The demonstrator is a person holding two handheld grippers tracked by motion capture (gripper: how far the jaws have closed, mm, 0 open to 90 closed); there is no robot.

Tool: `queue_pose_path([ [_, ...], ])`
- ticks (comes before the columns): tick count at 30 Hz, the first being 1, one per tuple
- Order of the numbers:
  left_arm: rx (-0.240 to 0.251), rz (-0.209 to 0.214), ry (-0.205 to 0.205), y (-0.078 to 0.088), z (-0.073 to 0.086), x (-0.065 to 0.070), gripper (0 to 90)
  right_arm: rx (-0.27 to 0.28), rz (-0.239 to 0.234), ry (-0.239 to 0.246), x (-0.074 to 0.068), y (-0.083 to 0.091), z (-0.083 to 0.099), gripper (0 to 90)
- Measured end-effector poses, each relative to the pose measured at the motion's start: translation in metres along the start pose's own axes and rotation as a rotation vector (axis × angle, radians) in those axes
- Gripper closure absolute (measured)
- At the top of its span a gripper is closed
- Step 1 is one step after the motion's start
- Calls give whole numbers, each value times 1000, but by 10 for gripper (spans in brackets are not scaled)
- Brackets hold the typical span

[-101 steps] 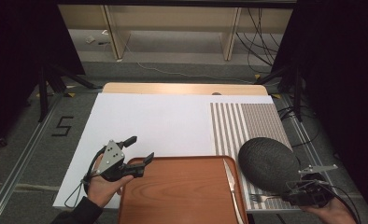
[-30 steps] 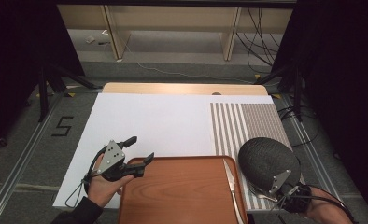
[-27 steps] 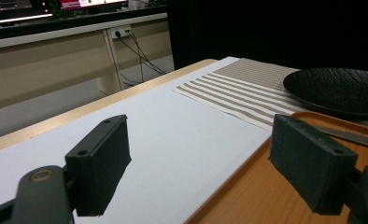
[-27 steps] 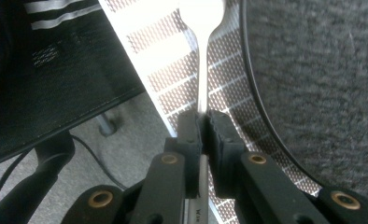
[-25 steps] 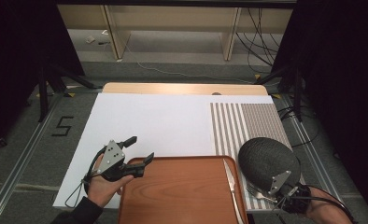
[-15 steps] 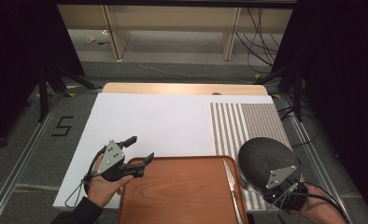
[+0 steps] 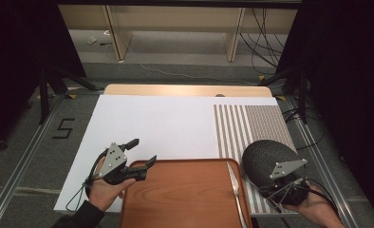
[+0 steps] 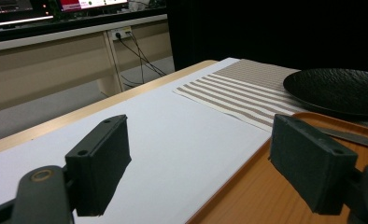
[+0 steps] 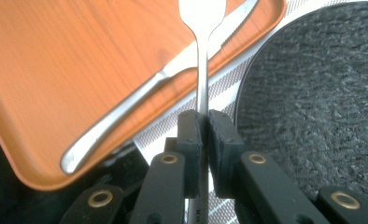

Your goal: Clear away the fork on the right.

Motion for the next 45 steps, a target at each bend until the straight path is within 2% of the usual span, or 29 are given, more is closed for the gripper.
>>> queue_pose_path([
  [4,2,-1,2,0,0,0,198,13,-12,-33,-2,0,-6,844],
  [10,4,0,3,0,-1,0,198,52,-22,-56,-5,-1,-15,844],
  [15,6,-1,5,1,-1,0,198,64,-29,-72,-6,-2,-21,844],
  [30,11,-4,5,1,-1,0,198,101,-55,-72,-14,-6,-35,844],
  [40,13,-4,3,1,-2,0,197,106,-99,-66,-26,-11,-48,844],
  [45,16,-4,3,2,-2,0,197,114,-126,-42,-36,-15,-56,844],
])
Point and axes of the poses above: each handheld gripper's, and its own axes: y roughly backward along the jaws, z roughly out of its underside, x roughly to its right, the point moved 5 cm from there along -y, roughly forward along the jaws, and after that the axes turned 11 degrees about z, right-handed, at the moved point
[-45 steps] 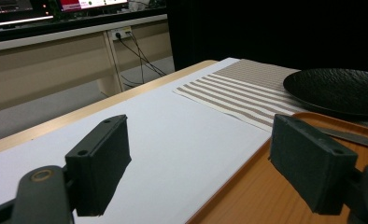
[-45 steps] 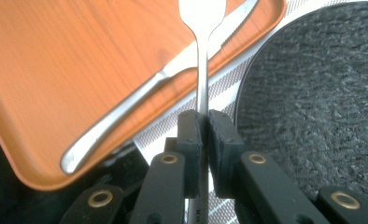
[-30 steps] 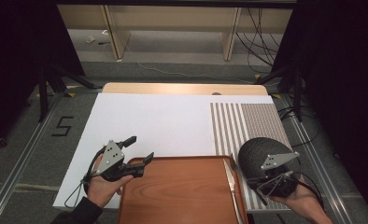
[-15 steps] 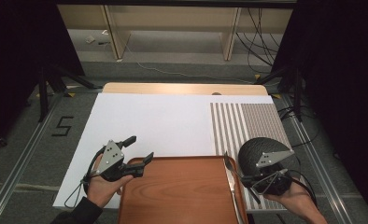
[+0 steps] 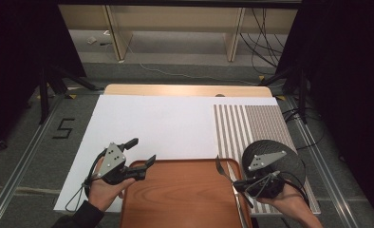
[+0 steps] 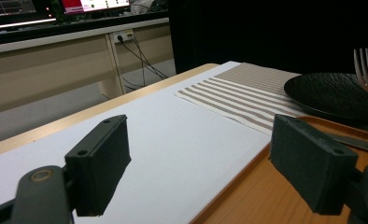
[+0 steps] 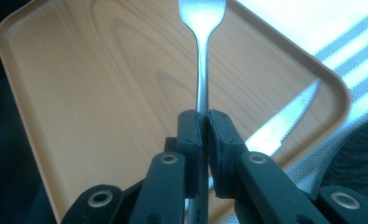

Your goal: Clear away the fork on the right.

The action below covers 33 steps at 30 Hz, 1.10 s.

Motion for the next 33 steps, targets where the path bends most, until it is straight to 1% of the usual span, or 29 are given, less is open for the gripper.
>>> queue_pose_path([
  [1,0,0,0,0,0,0,197,0,0,0,0,0,0,844],
  [2,2,-2,3,0,0,0,197,-5,-9,8,-5,-2,-2,844],
  [3,2,-2,3,0,0,0,197,-5,-9,8,-5,-2,-2,844],
  [4,4,1,9,0,0,0,197,-2,-21,16,-9,-4,-4,844],
  [5,4,1,9,0,0,0,197,-2,-21,16,-9,-4,-4,844],
  [6,7,1,13,1,0,-1,197,-5,-38,20,-14,-5,-5,844],
  [7,7,1,13,1,0,-1,196,-5,-38,20,-14,-5,-5,844],
  [9,13,2,20,1,-1,-1,195,-11,-62,23,-22,-9,-7,844],
  [10,20,1,30,1,-1,-2,193,-11,-71,30,-24,-10,-8,844],
  [12,25,2,33,2,-1,-2,192,-18,-84,35,-29,-13,-9,844],
  [13,25,2,33,2,-1,-2,192,-18,-84,35,-29,-13,-9,844],
  [14,27,1,38,2,-1,-3,192,-26,-97,36,-34,-15,-10,844],
  [15,27,1,38,2,-1,-3,191,-26,-97,36,-34,-15,-10,844],
  [16,29,1,42,2,-1,-3,191,-34,-106,40,-39,-18,-10,844],
  [17,29,1,42,2,-1,-3,190,-34,-106,40,-39,-18,-10,844],
  [18,30,-2,42,3,-1,-3,190,-43,-114,44,-44,-22,-11,844],
  [19,30,-2,42,3,-1,-3,190,-43,-114,44,-44,-22,-11,844],
  [20,32,-4,42,3,-1,-3,190,-56,-118,56,-48,-26,-10,844],
  [21,32,-4,42,3,-1,-3,190,-56,-118,56,-48,-26,-10,844],
  [22,33,-4,43,3,-1,-3,190,-64,-126,65,-51,-29,-10,844],
  [27,31,-6,43,3,-1,-4,189,-88,-126,71,-53,-33,-9,844],
  [28,30,-5,41,3,-1,-4,186,-116,-126,66,-55,-35,-7,844],
  [29,28,-4,40,2,-1,-3,186,-119,-128,77,-55,-37,-7,844],
  [32,25,-3,37,2,-1,-3,186,-151,-129,90,-58,-40,-5,843],
  [33,25,-3,37,2,-1,-3,186,-151,-129,90,-58,-40,-5,843],
])
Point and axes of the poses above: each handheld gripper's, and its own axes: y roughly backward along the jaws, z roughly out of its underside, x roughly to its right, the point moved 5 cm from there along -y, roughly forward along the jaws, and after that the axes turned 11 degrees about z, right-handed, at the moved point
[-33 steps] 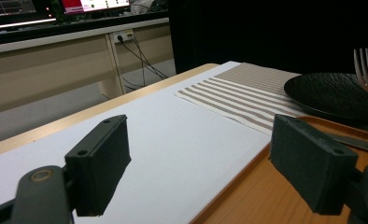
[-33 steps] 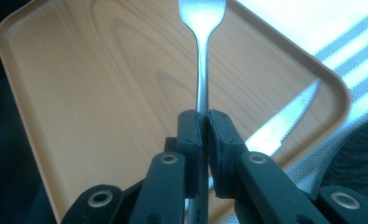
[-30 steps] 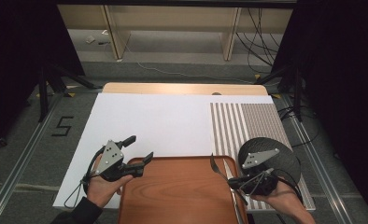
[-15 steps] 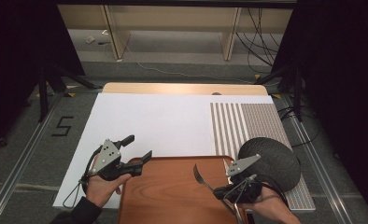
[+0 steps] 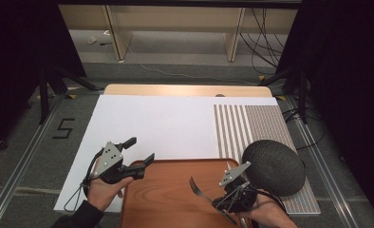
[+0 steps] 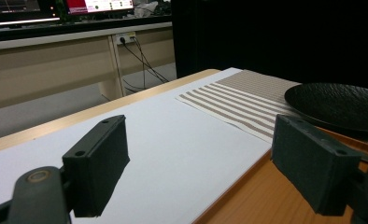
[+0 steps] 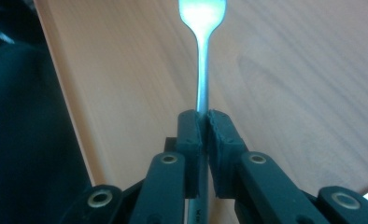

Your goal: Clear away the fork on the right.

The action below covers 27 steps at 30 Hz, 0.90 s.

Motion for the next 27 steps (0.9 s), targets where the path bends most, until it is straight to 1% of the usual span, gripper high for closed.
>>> queue_pose_path([
  [1,0,0,-1,0,0,0,186,-21,-5,1,-1,-3,1,843],
  [3,0,0,-1,0,0,0,186,-31,-5,3,-1,-4,1,843],
  [5,-1,0,-1,0,0,0,186,-55,4,1,1,-9,3,843],
  [6,-1,0,-1,0,0,0,186,-55,4,1,1,-9,3,843],
  [7,-1,0,-2,0,0,0,186,-73,8,2,1,-11,4,843],
  [11,-2,3,-1,-1,0,0,186,-106,19,5,3,-16,6,842],
  [12,-2,3,-1,-1,0,0,186,-106,19,5,3,-16,6,842],
  [13,-3,2,-1,-1,0,0,186,-122,29,7,3,-19,6,841],
  [16,-2,0,1,-1,1,0,186,-125,32,11,4,-21,6,841],
  [17,-3,-1,2,-1,1,0,186,-135,33,13,4,-22,6,841],
  [19,-5,-1,1,-1,1,0,186,-140,40,26,2,-24,6,840],
  [20,-7,0,0,-1,1,0,186,-140,40,26,2,-24,6,840],
  [21,-5,3,-2,-1,1,0,186,-149,45,38,1,-25,6,839],
  [27,-5,10,-5,-1,1,1,186,-174,55,49,-2,-28,6,837],
])
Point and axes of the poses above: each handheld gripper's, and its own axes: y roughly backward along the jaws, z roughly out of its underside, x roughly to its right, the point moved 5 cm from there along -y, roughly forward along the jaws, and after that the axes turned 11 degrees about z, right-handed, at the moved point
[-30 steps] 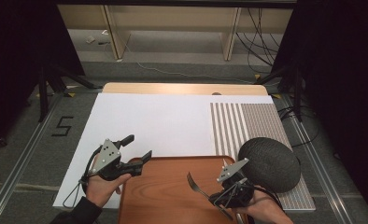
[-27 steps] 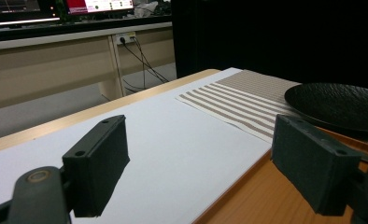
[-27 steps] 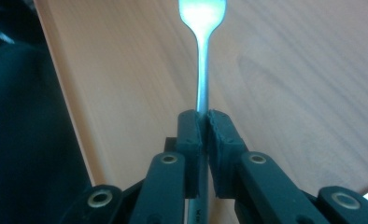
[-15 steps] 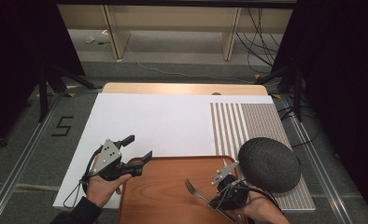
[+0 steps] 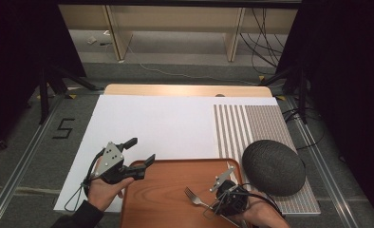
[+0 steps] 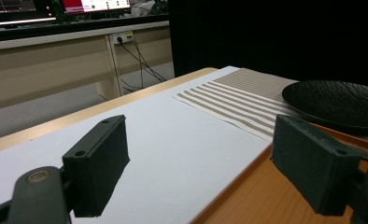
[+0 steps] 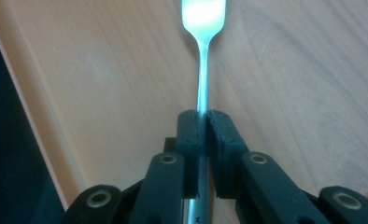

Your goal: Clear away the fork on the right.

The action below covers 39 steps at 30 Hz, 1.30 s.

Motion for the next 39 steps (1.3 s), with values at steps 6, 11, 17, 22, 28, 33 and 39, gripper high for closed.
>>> queue_pose_path([
  [6,-3,-3,3,0,1,-1,186,-2,15,13,-3,-2,-1,756],
  [11,-4,-2,1,0,1,-1,186,45,28,44,-6,3,-5,692],
  [17,-5,-7,-1,0,0,-1,186,137,42,106,-17,2,-19,700],
  [22,-3,-10,1,1,1,-2,187,118,67,162,-24,-4,-25,814],
  [28,2,-11,0,2,-1,-1,187,100,91,182,-25,-7,-27,897],
  [33,1,-10,0,1,0,-1,187,79,118,207,-26,-9,-27,900],
  [39,1,-11,1,1,-1,-1,188,65,163,224,-24,-11,-26,900],
])
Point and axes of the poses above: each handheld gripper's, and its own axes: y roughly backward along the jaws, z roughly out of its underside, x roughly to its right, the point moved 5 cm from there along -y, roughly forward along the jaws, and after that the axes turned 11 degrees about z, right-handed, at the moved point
